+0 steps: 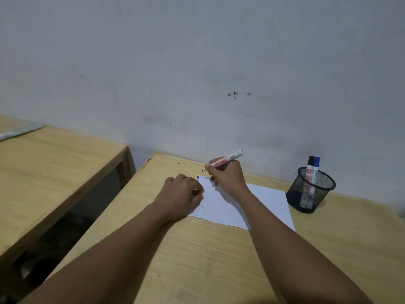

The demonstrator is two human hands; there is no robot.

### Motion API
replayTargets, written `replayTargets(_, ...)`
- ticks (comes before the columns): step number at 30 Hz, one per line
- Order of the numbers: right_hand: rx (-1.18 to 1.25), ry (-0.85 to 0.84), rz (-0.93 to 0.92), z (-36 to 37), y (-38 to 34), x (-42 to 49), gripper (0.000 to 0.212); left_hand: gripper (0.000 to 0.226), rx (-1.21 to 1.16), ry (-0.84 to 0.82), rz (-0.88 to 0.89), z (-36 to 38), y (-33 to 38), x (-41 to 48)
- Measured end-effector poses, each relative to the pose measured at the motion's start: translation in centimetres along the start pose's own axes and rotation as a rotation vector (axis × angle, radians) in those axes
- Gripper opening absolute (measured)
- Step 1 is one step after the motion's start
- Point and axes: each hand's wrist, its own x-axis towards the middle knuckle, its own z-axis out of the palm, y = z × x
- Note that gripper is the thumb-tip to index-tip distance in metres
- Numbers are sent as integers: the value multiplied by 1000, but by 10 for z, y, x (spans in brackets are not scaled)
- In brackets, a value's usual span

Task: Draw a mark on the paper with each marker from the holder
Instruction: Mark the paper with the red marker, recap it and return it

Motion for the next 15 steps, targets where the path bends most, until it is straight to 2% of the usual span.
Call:
replayTargets(4, 7, -52, 42, 9, 13, 14, 15, 30, -16, 42, 25, 6, -6, -2)
replayTargets(7, -51, -29, 21, 12, 25, 19, 24, 27, -43, 60, 1, 6, -6, -1)
replayTargets(15, -123, 16, -36, 12, 36, 23, 21, 27, -73, 92, -54, 6, -5, 0)
